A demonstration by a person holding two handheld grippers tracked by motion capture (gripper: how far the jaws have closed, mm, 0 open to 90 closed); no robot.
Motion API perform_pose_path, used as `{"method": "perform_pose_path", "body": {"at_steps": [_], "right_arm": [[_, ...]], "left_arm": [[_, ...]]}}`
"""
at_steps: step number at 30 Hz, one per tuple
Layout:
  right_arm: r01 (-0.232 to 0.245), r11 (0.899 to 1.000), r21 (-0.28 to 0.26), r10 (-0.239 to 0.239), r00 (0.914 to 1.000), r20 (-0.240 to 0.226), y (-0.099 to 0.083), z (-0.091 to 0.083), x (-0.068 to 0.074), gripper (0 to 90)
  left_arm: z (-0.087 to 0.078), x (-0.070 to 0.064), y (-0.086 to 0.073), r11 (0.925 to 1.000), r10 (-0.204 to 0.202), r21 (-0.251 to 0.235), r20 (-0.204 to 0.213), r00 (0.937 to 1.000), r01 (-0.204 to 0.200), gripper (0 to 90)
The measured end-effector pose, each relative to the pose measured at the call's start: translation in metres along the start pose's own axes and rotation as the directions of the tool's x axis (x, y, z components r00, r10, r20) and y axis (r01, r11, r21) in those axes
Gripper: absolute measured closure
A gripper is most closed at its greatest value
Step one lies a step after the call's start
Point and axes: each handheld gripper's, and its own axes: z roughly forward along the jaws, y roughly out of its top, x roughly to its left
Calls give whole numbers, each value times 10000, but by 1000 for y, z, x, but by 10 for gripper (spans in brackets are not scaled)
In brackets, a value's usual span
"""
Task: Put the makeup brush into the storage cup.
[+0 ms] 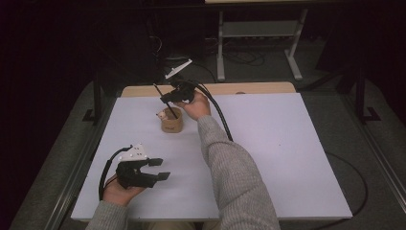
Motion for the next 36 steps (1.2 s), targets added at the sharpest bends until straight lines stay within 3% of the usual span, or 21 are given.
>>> {"method": "perform_pose_path", "body": {"at_steps": [15,22,36], "right_arm": [[-175,9998,-111,175,9998,11,-8,2,0,832],[-330,9994,94,330,9995,-5,-14,2,-2,820],[-295,9996,8,295,9995,65,-25,-13,3,720]], "left_arm": [[0,1,0,10000,-39,35,3,10000,39,402],[0,1,0,10000,-37,30,19,10000,36,397],[0,2,1,10000,-63,-47,32,10000,63,387]]}}
